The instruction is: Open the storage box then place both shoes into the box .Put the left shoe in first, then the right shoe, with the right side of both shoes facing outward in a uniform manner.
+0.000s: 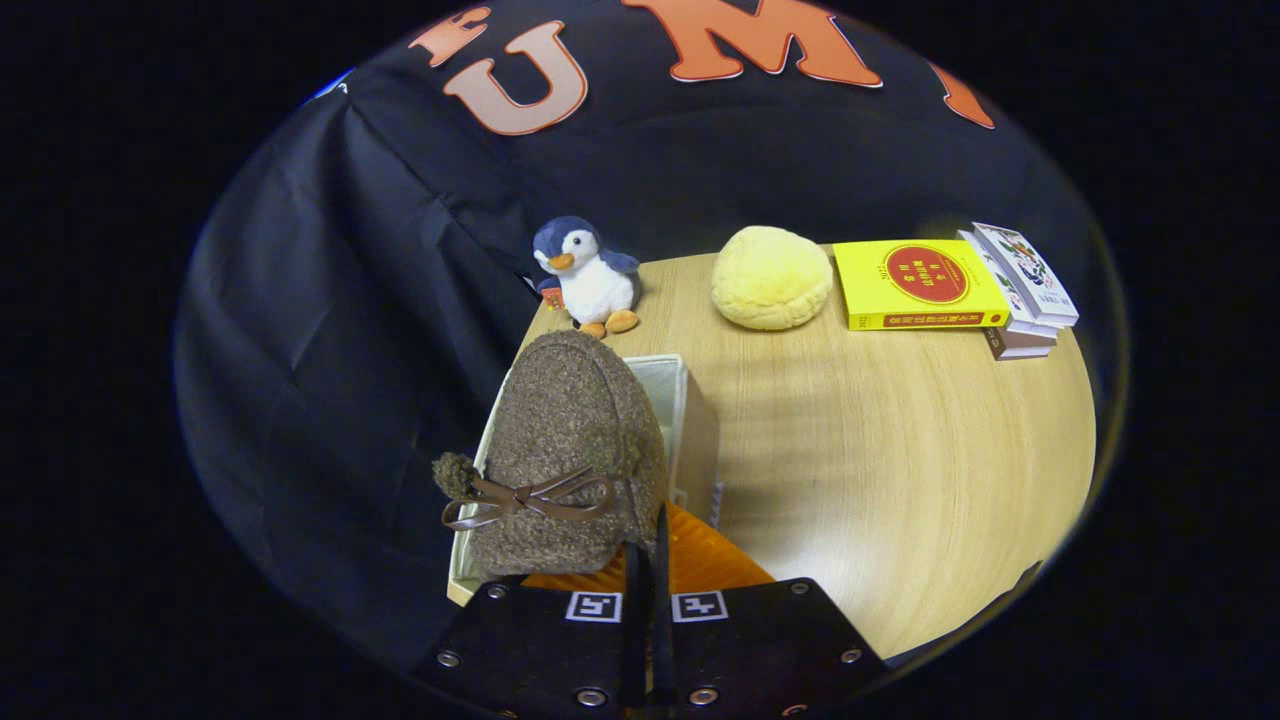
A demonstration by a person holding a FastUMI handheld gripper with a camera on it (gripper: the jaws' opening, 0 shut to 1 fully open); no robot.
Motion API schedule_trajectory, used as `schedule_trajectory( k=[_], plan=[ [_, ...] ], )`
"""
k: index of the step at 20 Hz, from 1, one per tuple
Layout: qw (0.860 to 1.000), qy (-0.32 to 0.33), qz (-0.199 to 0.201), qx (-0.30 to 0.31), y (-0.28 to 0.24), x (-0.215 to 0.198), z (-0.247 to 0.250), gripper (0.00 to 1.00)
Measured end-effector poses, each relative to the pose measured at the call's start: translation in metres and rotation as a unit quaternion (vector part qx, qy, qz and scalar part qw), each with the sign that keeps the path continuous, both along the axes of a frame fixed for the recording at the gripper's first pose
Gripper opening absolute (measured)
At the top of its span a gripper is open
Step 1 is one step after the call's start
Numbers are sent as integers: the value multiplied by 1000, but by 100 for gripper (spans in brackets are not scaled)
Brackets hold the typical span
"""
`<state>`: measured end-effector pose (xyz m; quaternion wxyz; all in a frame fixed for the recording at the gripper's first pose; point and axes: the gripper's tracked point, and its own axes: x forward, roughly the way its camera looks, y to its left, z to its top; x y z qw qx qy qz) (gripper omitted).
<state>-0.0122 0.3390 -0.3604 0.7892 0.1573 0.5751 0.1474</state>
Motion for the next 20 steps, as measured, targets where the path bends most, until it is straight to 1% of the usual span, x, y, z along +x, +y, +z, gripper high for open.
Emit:
schedule_trajectory(
  k=[5,8,11,12,14,16,20],
  plan=[
    [1000,12,-4,-23,20,7,-23,4],
    [999,40,-6,-34,27,3,-40,5],
    [998,35,-3,-46,30,6,-45,5],
    [998,36,-5,-44,33,7,-45,7],
    [999,45,-10,-26,38,4,-38,15],
    [999,29,-21,0,41,15,-22,15],
    [999,-24,-33,18,23,37,22,17]
  ],
)
